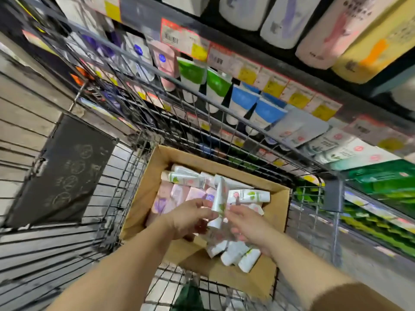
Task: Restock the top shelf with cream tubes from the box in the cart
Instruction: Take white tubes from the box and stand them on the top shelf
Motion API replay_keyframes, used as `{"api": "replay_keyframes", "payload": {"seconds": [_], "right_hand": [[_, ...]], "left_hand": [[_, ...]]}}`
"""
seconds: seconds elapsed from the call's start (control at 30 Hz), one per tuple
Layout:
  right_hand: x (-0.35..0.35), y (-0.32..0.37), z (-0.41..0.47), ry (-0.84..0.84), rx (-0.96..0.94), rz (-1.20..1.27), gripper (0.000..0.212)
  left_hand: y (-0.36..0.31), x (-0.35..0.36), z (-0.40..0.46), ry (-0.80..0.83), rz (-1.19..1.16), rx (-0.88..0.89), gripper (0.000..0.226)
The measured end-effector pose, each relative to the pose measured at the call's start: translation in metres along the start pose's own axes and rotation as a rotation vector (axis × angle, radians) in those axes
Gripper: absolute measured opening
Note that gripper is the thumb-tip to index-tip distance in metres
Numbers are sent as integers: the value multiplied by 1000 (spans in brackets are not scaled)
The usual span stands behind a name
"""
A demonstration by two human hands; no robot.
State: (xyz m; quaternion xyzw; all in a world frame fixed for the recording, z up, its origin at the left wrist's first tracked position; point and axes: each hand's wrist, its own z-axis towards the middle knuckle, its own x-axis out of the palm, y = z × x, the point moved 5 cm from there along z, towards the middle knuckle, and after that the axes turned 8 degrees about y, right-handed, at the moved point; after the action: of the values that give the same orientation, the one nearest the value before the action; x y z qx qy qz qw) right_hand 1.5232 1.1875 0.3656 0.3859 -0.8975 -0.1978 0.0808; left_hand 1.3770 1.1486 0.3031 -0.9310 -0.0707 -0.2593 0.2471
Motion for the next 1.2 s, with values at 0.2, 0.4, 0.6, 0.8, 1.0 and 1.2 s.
{"api": "replay_keyframes", "payload": {"seconds": [0.2,0.4,0.6,0.8,1.0,1.2], "right_hand": [[3,6,3,153,-86,536,29],[-19,-20,11,11,-98,329,26],[-25,-48,10,-24,-77,329,25],[-25,-48,10,-32,-92,345,22],[-17,-30,-5,-39,-102,344,13],[-21,0,-52,-48,-185,356,15]], "left_hand": [[-24,15,-8,171,-17,65,17],[-58,-71,6,-737,1009,116,43],[-61,-111,28,-761,1508,-78,34],[-63,-107,32,-712,1729,-139,32],[-66,-73,2,-458,866,69,23],[-71,19,-44,-44,231,150,35]]}}
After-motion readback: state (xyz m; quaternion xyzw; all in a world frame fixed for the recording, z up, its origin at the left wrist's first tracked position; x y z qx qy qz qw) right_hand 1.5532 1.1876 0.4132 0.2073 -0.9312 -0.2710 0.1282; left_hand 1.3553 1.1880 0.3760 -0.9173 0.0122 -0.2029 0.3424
